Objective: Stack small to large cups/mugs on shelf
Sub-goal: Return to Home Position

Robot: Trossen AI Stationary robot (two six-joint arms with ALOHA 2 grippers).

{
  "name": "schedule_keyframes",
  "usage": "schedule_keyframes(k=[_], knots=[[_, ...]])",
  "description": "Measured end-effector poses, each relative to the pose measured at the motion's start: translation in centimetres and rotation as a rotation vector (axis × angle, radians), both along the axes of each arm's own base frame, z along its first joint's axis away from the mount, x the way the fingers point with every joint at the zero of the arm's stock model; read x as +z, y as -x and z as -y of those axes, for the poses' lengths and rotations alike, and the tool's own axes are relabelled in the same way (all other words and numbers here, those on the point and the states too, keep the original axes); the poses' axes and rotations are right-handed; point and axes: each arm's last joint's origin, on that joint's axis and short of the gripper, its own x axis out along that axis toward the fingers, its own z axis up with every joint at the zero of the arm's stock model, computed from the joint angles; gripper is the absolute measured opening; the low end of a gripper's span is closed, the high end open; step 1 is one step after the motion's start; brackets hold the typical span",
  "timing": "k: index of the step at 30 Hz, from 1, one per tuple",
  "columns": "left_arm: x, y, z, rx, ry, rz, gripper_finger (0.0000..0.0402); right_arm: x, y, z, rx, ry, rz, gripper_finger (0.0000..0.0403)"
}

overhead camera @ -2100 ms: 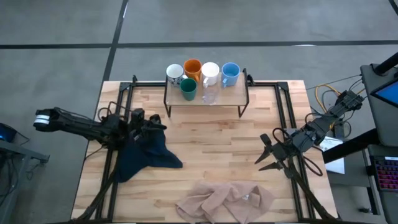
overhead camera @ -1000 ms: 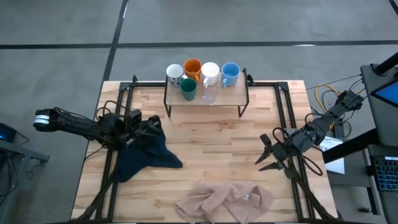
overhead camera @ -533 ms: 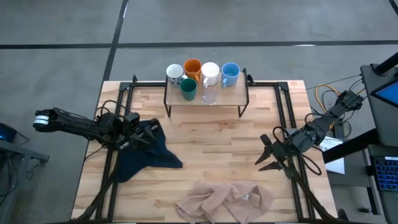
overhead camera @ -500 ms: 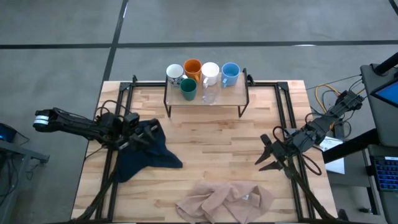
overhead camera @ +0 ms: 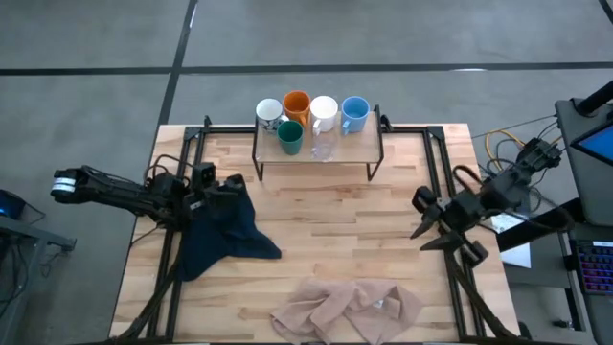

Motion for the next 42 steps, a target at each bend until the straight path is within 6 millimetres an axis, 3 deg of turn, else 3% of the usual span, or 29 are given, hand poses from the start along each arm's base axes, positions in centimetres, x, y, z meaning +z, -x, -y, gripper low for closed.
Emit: schedule_keyframes(k=[7,12,17,21,25,30,36,42], knots=[[0.0,0.0,0.0,-0.003,0.005,0.002,0.0107,1.3,-2.4,-1.6,-0.057,-0.011,0.052,0.0123],[1.1,1.6,0.8,-0.024,-0.414,0.200,0.0107,-0.2,-5.4,-3.8,-0.046,-0.016,-0.087,0.0123],[1.7,3.0,0.8,0.153,-0.648,0.326,0.0107,-1.3,-7.3,-5.5,-0.078,0.064,-0.192,0.0122],[1.7,3.8,0.6,0.239,-0.765,0.168,0.0107,-0.9,-7.6,-5.8,-0.196,0.154,-0.192,0.0118],[2.6,5.3,0.0,0.328,-0.855,-0.187,0.0107,-0.9,-7.4,-5.6,-0.315,0.242,-0.254,0.0108],[5.5,8.8,-0.7,0.448,-0.859,-0.415,0.0107,-2.6,-7.2,-5.0,-0.392,0.313,-0.377,0.0097],[7.9,12.0,-0.8,0.504,-0.825,-0.336,0.0107,-6.2,-7.4,-4.4,-0.441,0.307,-0.516,0.0093],[9.2,14.4,-0.9,0.575,-0.764,-0.161,0.0107,-7.1,-7.6,-4.9,-0.415,0.234,-0.446,0.0095]])
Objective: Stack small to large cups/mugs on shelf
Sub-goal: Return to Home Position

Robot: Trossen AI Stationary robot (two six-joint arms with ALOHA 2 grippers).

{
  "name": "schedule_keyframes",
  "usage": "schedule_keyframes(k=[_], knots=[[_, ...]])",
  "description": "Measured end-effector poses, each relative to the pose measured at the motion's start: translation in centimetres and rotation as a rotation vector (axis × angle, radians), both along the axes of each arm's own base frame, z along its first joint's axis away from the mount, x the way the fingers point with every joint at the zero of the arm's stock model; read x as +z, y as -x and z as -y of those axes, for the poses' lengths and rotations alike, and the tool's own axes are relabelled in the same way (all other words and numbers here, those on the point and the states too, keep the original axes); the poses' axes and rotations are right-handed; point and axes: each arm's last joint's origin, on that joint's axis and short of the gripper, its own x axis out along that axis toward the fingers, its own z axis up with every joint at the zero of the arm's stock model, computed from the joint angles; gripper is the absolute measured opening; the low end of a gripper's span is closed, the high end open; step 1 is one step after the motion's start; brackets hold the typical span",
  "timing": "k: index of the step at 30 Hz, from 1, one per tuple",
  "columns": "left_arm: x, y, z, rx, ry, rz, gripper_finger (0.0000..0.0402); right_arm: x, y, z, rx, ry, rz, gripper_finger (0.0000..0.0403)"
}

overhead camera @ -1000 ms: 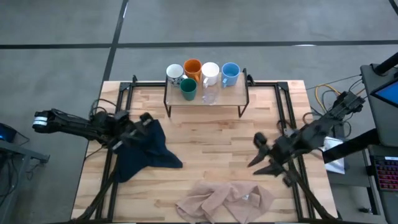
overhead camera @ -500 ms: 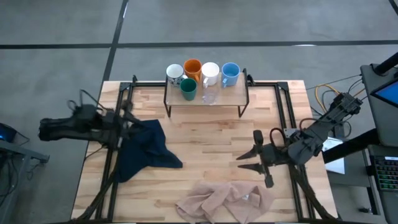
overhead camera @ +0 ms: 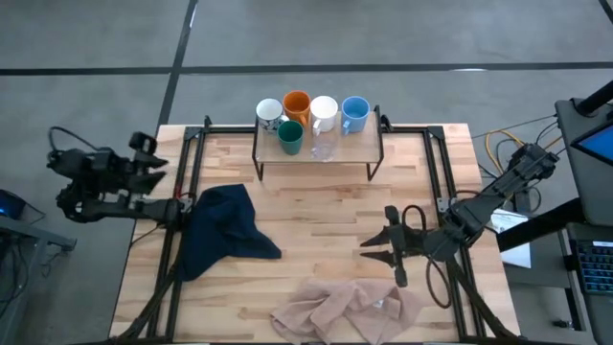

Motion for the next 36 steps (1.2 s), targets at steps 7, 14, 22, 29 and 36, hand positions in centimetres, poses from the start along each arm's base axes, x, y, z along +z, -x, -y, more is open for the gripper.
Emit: schedule_keyframes(k=[7,14,22,29,36], knots=[[1.3,2.5,-0.1,-0.064,0.122,0.236,0.0107,-1.6,0.4,-1.0,0.047,-0.051,0.129,0.0091],[2.2,2.9,-0.1,0.014,-0.029,0.291,0.0107,-2.6,0.6,-1.0,0.050,-0.105,0.252,0.0091],[2.3,2.0,0.0,0.015,-0.046,0.256,0.0107,-2.8,0.6,-0.9,0.051,-0.125,0.285,0.0091],[2.4,1.7,0.1,-0.094,0.076,0.276,0.0107,-2.7,0.6,-0.9,0.050,-0.126,0.287,0.0091],[1.6,0.8,0.5,-0.247,0.073,0.170,0.0107,-2.7,0.6,-0.9,0.052,-0.100,0.290,0.0091]])
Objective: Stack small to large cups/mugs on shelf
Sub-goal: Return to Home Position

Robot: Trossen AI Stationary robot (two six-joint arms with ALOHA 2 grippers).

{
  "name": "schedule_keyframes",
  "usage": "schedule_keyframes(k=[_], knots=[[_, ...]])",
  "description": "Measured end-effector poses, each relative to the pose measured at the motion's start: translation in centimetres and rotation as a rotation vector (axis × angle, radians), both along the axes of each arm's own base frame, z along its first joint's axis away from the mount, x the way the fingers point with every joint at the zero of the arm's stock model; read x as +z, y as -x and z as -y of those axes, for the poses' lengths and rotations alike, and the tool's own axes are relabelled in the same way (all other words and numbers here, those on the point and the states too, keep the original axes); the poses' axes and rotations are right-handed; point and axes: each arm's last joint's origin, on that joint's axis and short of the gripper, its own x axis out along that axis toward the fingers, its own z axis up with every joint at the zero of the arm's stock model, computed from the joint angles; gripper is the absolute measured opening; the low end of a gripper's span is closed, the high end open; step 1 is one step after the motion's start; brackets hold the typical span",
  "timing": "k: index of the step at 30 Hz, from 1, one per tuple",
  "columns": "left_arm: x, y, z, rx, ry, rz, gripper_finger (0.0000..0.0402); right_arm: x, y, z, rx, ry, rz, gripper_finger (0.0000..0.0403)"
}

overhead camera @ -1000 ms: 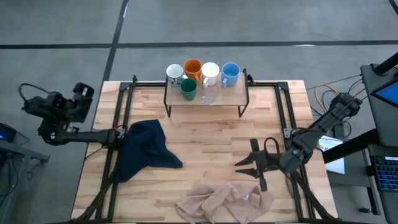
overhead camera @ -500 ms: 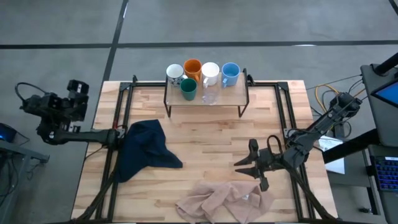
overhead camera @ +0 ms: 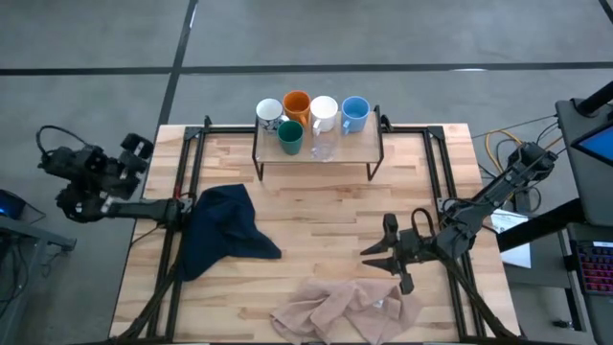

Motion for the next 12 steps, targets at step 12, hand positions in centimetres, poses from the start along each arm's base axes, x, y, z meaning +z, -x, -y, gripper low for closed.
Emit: schedule_keyframes(k=[12], knots=[[-4.1,1.5,-0.8,0.332,-0.179,-0.467,0.0107,-0.6,1.7,2.1,-0.211,0.184,-0.097,0.0091]])
